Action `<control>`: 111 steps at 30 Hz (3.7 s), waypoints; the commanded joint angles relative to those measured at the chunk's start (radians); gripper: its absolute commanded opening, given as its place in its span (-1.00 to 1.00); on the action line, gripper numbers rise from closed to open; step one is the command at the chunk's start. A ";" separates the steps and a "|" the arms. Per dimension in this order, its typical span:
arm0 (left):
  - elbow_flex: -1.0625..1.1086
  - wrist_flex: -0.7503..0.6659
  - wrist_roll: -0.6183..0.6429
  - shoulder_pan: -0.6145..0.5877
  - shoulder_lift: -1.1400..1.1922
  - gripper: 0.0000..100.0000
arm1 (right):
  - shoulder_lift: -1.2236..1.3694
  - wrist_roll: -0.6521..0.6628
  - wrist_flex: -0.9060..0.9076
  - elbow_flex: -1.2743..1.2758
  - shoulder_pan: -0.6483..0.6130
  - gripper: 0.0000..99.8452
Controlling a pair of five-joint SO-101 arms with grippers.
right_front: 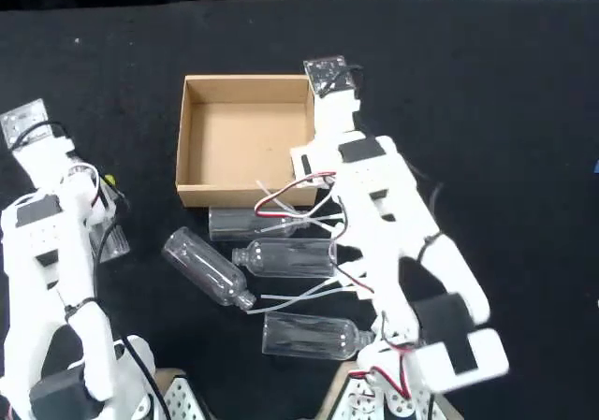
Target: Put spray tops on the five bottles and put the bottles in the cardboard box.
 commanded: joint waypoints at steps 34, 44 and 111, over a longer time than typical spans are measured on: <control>0.084 -0.015 0.068 0.021 -0.003 -0.93 | -0.120 0.402 -0.106 0.213 0.092 -0.98; 0.104 -0.020 0.068 0.021 -0.012 -0.93 | -0.148 0.365 -0.057 0.205 0.087 -0.81; 0.110 -0.020 0.060 0.016 -0.005 -0.93 | -0.107 1.178 0.641 -0.021 0.247 -0.97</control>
